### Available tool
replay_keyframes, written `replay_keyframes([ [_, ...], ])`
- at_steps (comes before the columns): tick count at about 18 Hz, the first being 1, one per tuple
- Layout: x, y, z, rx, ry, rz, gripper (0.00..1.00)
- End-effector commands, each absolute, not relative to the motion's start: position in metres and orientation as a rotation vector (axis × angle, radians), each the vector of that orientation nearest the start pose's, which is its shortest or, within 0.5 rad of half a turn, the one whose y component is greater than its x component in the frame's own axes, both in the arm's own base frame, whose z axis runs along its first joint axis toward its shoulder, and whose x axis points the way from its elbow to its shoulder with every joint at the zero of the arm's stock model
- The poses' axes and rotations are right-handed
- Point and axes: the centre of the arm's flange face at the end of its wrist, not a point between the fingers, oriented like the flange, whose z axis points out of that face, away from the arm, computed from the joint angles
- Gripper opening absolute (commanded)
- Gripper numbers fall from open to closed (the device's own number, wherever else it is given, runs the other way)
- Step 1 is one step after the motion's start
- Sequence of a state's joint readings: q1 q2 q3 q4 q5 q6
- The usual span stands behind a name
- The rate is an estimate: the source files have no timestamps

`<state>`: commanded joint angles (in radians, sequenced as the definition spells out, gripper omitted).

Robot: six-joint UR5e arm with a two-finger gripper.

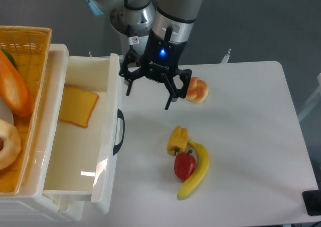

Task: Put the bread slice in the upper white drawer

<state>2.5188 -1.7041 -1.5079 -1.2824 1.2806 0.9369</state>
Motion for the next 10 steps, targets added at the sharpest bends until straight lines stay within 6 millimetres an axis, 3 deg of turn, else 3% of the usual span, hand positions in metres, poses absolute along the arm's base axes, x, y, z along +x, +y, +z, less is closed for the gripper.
replay_keyframes([
  [6,-0.392,0.461,0.447,-2.929,0.241,0.125,1.00],
  [10,-0.407,0.464,0.418,-3.009,0.265,0.137,1.00],
])
